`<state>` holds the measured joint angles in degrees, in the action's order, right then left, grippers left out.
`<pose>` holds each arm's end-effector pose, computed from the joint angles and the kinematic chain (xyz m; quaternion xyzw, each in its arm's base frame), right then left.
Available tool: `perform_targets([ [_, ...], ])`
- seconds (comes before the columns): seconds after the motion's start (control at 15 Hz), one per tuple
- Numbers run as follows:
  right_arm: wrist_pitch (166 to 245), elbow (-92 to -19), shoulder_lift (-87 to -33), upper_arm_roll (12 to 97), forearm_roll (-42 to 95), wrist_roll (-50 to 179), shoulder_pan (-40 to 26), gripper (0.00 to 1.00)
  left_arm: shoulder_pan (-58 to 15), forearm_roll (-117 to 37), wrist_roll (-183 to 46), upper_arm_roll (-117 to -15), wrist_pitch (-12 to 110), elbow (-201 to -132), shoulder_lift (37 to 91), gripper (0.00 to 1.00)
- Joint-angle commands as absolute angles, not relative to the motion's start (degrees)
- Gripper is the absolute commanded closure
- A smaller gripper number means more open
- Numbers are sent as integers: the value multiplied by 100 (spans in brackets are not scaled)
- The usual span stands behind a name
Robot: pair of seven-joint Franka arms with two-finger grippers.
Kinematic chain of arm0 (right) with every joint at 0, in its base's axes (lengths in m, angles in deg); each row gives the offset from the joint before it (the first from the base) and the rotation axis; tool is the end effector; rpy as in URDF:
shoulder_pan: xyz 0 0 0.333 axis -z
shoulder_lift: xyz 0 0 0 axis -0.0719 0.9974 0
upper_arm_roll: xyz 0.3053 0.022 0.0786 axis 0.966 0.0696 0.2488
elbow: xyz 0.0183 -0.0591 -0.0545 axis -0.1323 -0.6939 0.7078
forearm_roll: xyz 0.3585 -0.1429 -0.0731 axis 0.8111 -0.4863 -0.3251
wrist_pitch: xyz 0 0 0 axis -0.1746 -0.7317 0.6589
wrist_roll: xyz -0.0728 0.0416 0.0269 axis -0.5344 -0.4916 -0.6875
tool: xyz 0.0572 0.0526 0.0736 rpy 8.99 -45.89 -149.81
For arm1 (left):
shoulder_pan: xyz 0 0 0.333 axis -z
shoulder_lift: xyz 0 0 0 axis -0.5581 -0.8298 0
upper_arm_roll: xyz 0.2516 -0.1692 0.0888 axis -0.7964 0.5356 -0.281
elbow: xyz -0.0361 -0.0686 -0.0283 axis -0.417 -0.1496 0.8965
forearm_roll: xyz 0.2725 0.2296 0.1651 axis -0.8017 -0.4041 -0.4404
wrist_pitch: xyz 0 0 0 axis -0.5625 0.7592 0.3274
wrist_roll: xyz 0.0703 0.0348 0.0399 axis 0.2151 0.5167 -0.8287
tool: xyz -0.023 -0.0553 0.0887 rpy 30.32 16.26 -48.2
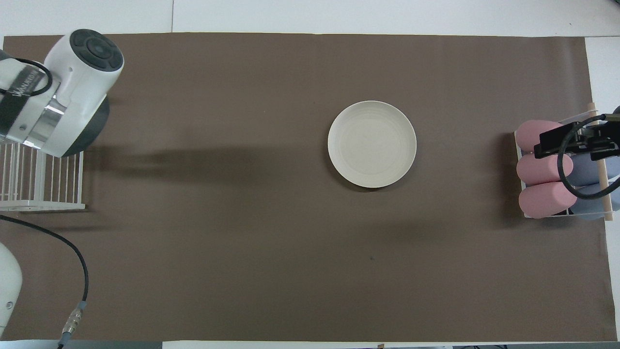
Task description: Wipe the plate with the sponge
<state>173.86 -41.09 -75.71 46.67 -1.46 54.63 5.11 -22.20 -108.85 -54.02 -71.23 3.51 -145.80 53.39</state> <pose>0.5458 -0.0065 0.6264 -0.9989 0.0265 0.0304 0.0246 0.6422 -0.0398 0.4525 -0.9148 -0.0955 0.0006 0.3923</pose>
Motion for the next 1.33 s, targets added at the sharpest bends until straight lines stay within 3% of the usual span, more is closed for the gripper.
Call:
perform_targets([
  [0.0, 17517, -4294, -7717, 4730, -244, 5583, 562, 0, -2285, -10097, -5514, -7155, 349, -14368, 5723, 0],
  [0.73, 17517, -4294, -7717, 4748, -244, 5557, 526, 0, -2821, -7406, -6796, -7164, -564, -14332, 7165, 0],
  [1.0, 17517, -4294, -7717, 4748, -244, 5557, 526, 0, -2909, -6737, -7182, -7164, -671, -14971, 7736, 0],
  [1.26, 17517, -4294, -7717, 4748, -244, 5548, 526, 0, -3173, -6218, -7746, -7155, -409, -15254, 7808, 0],
])
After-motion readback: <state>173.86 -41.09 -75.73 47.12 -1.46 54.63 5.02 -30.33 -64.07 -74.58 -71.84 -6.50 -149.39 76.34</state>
